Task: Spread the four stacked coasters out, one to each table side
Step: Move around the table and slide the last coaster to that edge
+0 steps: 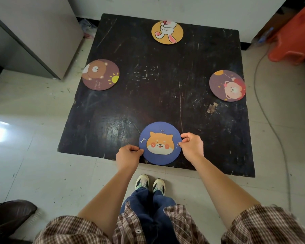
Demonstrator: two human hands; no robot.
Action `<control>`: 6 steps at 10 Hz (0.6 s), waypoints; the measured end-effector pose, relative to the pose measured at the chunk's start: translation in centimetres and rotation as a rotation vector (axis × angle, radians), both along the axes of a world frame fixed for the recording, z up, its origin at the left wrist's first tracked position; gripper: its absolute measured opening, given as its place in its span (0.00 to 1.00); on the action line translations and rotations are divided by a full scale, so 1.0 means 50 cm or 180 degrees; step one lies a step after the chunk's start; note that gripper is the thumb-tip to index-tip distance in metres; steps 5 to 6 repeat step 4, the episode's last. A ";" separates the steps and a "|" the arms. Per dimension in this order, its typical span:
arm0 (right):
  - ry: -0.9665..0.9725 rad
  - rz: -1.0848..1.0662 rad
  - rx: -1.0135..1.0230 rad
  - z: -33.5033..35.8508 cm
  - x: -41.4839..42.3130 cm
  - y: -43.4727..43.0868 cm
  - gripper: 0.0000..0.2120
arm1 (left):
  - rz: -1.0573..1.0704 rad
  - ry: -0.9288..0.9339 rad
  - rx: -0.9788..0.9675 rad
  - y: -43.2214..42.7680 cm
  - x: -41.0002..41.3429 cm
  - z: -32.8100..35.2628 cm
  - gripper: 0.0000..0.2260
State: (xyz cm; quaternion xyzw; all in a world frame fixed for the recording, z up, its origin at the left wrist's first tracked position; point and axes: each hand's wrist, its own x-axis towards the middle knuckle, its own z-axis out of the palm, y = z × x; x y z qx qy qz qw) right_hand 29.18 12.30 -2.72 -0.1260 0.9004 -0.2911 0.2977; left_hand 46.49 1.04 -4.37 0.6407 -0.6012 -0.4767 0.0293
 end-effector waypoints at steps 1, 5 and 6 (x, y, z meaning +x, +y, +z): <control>0.0096 0.0102 0.0029 -0.001 0.004 0.000 0.13 | -0.0020 -0.0024 -0.0045 0.002 0.001 -0.003 0.04; 0.0054 0.0225 0.0066 0.042 -0.001 -0.001 0.16 | -0.0801 -0.0219 -0.0615 -0.006 0.018 0.015 0.09; 0.0054 0.0225 0.0066 0.042 -0.001 -0.001 0.16 | -0.0801 -0.0219 -0.0615 -0.006 0.018 0.015 0.09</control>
